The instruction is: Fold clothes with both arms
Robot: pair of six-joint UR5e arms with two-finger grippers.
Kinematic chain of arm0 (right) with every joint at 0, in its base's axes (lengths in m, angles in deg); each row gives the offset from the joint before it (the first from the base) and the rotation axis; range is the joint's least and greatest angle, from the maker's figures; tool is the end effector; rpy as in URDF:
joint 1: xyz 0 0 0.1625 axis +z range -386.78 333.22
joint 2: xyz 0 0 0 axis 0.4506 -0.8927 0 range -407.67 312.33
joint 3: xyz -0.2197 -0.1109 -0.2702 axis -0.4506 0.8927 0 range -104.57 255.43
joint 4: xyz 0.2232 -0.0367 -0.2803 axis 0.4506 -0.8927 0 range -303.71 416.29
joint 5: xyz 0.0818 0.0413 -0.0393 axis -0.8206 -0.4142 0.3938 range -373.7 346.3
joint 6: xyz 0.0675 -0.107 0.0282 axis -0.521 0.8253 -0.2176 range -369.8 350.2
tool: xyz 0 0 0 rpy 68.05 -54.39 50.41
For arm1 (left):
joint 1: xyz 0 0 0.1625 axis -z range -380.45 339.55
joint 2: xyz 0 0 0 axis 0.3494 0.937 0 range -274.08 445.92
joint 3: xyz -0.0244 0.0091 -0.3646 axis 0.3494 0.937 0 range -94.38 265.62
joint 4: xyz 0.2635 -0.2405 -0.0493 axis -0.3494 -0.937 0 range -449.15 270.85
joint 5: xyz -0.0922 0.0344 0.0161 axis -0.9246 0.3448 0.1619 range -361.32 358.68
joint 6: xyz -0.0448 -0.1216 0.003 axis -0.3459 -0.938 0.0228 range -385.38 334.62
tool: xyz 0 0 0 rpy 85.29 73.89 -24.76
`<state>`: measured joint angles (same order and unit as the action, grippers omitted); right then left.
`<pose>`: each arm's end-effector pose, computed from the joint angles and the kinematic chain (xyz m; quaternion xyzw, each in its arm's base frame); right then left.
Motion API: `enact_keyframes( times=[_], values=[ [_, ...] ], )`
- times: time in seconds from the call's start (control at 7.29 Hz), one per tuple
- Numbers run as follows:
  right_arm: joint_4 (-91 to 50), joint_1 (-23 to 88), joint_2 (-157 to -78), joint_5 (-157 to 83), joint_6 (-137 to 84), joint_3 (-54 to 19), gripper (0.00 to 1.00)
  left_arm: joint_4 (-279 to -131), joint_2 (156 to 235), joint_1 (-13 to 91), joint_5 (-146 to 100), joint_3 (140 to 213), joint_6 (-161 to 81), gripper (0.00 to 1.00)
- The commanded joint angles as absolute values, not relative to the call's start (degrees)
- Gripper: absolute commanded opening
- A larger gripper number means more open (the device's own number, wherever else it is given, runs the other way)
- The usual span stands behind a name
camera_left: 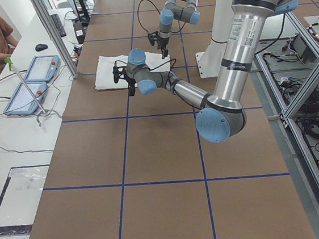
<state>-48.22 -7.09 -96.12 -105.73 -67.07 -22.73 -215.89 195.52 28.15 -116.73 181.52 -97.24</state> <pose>-0.5356 -0.3284 0.2292 0.1184 -0.2787 -0.1135 0.9463 0.3218 -0.4825 0.3291 0.1201 0.5247 -0.1097 0.8356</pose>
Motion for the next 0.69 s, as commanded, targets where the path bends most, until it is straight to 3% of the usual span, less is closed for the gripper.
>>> enact_keyframes(
  times=[0.0, 0.55],
  values=[
    [-48.1, -7.4, -96.0, -105.8, -67.0, -20.6, 1.0, -215.9, 195.5, 28.1, -116.6, 181.5, -97.3, 1.0],
    [-47.2, -7.4, -96.2, -105.9, -66.8, -18.4, 1.0, -215.9, 195.7, 28.0, -116.5, 181.5, -97.3, 1.0]
  ],
)
